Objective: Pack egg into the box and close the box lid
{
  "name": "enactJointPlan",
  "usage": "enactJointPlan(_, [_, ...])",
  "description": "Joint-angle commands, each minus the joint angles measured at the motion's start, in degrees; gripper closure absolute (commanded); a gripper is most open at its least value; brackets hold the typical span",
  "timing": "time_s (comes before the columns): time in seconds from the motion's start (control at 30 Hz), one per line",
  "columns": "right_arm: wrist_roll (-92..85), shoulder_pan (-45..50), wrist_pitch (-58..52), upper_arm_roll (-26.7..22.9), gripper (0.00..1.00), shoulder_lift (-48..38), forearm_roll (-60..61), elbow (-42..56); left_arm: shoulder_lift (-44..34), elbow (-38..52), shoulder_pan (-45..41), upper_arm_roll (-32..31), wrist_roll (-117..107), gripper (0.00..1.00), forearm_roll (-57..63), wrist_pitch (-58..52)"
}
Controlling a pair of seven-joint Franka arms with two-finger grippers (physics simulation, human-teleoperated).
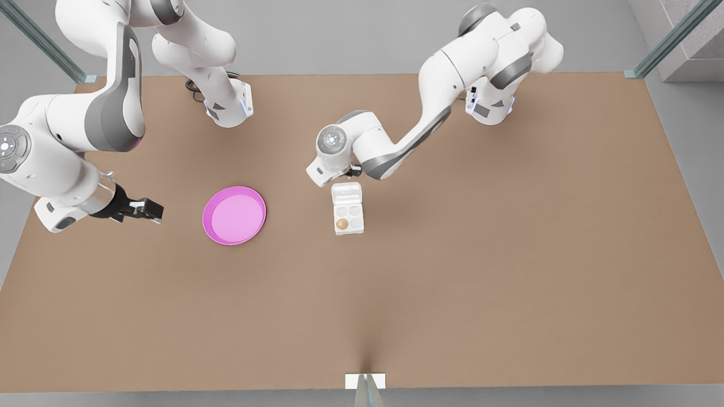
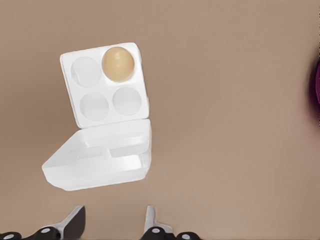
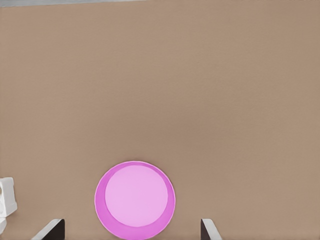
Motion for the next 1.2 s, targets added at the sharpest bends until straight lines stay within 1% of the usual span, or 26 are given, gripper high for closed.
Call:
enactJointPlan(0.0, [0.0,0.0,0.0,0.0,0.0,0.0,0.0,0.0,0.0,-0.5,0.0,0.0,0.0,0.39,1.1,0.4])
enactJointPlan(0.1, [0.0,-0.1,0.1,0.0,0.0,0.1,0.1,0.0,-0.6,-3.8,0.0,0.0,0.0,0.39,1.6,3.4])
enactJointPlan(0.2, [0.0,-0.1,0.1,0.0,0.0,0.1,0.1,0.0,-0.7,-5.2,0.0,0.1,0.0,0.39,1.8,4.1])
enactJointPlan(0.47, [-0.1,-0.3,0.1,0.0,0.0,0.3,0.4,0.0,0.1,-5.6,-0.2,0.1,-8.8,0.38,1.7,5.1])
enactJointPlan(0.73, [-0.1,-0.3,0.4,0.0,0.0,0.3,0.4,0.0,2.3,-4.5,-0.7,0.7,-8.0,0.38,5.5,5.5])
enactJointPlan(0.9, [-0.1,-0.3,0.4,0.0,0.0,0.3,0.4,0.0,3.3,-2.7,-0.6,1.1,-8.1,0.38,5.5,6.8])
enactJointPlan(1.03, [-0.1,-0.3,0.5,0.0,0.0,0.3,0.4,0.0,3.5,0.6,-0.4,1.6,-8.0,0.38,5.3,7.3])
enactJointPlan(1.17, [-0.1,-0.3,0.4,0.0,0.0,0.3,0.4,0.0,6.1,3.6,-0.5,1.6,-8.1,0.38,5.0,10.6])
